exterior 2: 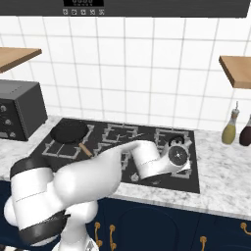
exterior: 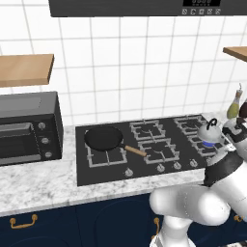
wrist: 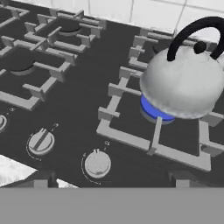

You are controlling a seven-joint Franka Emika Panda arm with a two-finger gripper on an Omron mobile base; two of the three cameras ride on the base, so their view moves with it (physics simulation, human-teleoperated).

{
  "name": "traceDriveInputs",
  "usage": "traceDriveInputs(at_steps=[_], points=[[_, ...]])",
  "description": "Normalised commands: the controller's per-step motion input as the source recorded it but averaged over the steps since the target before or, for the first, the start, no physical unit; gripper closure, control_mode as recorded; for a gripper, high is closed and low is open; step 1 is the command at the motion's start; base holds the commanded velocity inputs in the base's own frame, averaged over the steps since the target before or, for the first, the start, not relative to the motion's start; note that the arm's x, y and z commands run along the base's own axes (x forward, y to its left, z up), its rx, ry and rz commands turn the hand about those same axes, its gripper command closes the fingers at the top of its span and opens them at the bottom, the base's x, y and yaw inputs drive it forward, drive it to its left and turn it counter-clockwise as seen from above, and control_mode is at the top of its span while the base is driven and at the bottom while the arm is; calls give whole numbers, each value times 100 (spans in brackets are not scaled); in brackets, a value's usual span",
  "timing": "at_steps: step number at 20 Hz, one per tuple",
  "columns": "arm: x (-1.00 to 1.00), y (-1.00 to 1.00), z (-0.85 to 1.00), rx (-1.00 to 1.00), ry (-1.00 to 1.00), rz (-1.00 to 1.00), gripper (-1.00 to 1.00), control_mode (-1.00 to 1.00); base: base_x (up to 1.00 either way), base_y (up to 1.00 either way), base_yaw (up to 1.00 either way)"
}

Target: Pick the kettle from the counter and place it on a stove burner. Then turn the burner on.

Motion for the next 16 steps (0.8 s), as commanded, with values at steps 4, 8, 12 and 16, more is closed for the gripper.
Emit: traceDriveInputs(at_steps=[4,8,12,16], points=[[-100,-93,13,19,-47,-5,-100,-100,0,0,0],[-19,-21,3,3,-8,-7,-100,-100,0,0,0],[0,10,-7,-3,2,1,-100,-100,0,0,0],[-67,96,-7,-33,-9,14,-100,-100,0,0,0]])
